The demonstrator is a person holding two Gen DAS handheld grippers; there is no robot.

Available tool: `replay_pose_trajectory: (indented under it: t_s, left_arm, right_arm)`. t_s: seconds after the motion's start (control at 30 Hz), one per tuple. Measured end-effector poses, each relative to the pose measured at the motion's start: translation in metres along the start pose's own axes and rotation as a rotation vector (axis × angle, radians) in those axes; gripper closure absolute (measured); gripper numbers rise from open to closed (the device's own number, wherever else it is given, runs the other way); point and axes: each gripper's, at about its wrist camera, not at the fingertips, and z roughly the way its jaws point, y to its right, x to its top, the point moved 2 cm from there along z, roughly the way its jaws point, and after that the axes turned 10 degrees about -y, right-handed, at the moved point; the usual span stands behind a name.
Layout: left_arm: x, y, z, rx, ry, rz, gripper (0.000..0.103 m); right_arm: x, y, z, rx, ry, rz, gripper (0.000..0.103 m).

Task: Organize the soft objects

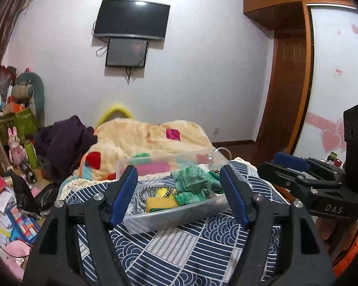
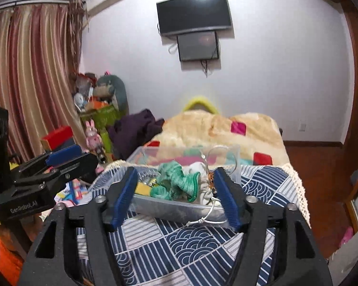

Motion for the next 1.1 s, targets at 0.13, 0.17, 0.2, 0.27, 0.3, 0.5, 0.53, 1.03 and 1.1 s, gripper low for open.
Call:
replay_pose_trajectory:
  t_s: [0.13, 0.17, 0.2, 0.27, 0.3, 0.5, 0.53, 1.03, 1.1]
  left_arm:
    - [-0.005, 0.011, -0.023, 0.001, 0.032, 0.013, 0.023]
    - [-0.006, 0.013, -0.027, 0.002, 0.036, 0.015, 0.023]
    - [-0.008, 0.016, -0.032, 0.006, 0.043, 0.018, 0.021]
    - [-0.011, 0.018, -0.04, 0.007, 0.054, 0.019, 0.015]
    - [-0.012, 0.018, -0.043, 0.005, 0.062, 0.017, 0.012]
    - [-0.02, 0.019, -0.059, 0.026, 0.089, 0.009, 0.006]
    - [-0.021, 0.019, -0.06, 0.02, 0.091, 0.009, 0.005]
    - [-0.032, 0.02, -0.055, 0.025, 0.08, 0.008, 0.004]
    - [-0.032, 0.02, -0.055, 0.026, 0.08, 0.01, 0.003]
  right_arm:
    - [-0.007, -0.005, -0.017, -0.008, 0.027, -0.008, 0.033]
    - [-0.009, -0.005, -0.021, -0.01, 0.032, -0.009, 0.031]
    - [-0.011, -0.006, -0.024, -0.013, 0.038, -0.01, 0.03]
    - [-0.016, -0.008, -0.03, -0.028, 0.053, -0.019, 0.021]
    - [-0.019, -0.009, -0.034, -0.038, 0.063, -0.025, 0.02]
    - [-0.024, -0.01, -0.036, -0.024, 0.066, -0.019, 0.02]
    - [-0.024, -0.01, -0.035, -0.023, 0.063, -0.019, 0.02]
    - [-0.032, -0.015, -0.037, -0.024, 0.059, -0.026, 0.02]
    - [-0.032, -0.016, -0.039, -0.023, 0.063, -0.027, 0.02]
